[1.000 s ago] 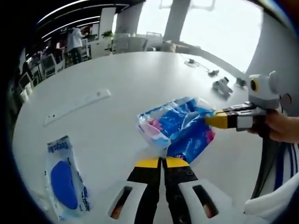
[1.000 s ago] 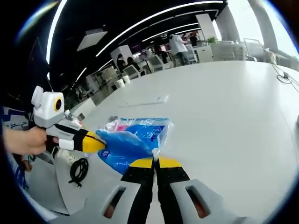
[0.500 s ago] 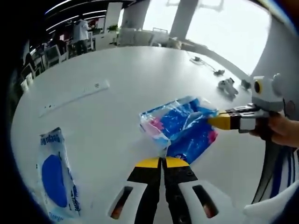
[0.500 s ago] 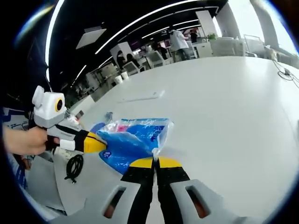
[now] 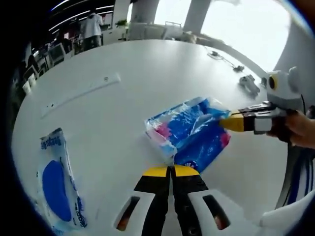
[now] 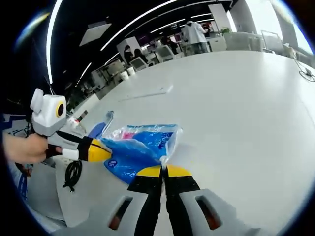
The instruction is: Arrange the tabletop items into an orderly group along one side of the table until the central work area is clear of visible clutter.
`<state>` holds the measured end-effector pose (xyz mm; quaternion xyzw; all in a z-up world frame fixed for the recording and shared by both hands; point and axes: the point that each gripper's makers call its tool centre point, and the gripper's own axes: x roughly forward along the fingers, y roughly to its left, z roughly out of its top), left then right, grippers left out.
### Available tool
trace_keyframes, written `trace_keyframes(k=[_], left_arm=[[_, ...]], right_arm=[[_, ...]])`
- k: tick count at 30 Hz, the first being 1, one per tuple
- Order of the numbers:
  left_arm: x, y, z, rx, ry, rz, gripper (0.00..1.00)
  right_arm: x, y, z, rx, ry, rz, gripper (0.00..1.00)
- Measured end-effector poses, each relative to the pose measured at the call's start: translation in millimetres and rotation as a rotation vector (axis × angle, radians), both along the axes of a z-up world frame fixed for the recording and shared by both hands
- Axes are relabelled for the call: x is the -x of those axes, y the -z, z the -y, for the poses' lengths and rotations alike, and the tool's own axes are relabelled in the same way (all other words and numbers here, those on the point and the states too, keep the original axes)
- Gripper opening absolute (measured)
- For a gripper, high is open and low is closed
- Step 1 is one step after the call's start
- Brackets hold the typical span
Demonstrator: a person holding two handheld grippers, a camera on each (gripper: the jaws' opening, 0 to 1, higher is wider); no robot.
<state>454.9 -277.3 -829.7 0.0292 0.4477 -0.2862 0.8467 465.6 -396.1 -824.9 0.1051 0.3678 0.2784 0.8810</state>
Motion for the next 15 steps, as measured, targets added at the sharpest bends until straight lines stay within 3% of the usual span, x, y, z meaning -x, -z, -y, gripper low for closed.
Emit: trace_keyframes(k=[15], left_arm=[[-3.9,15.3,-2,0.010,-0.016,-0.027,0.00]], right_arm=[[-1,11.3,-1,0.031,-0.008,-0.024,0.00]])
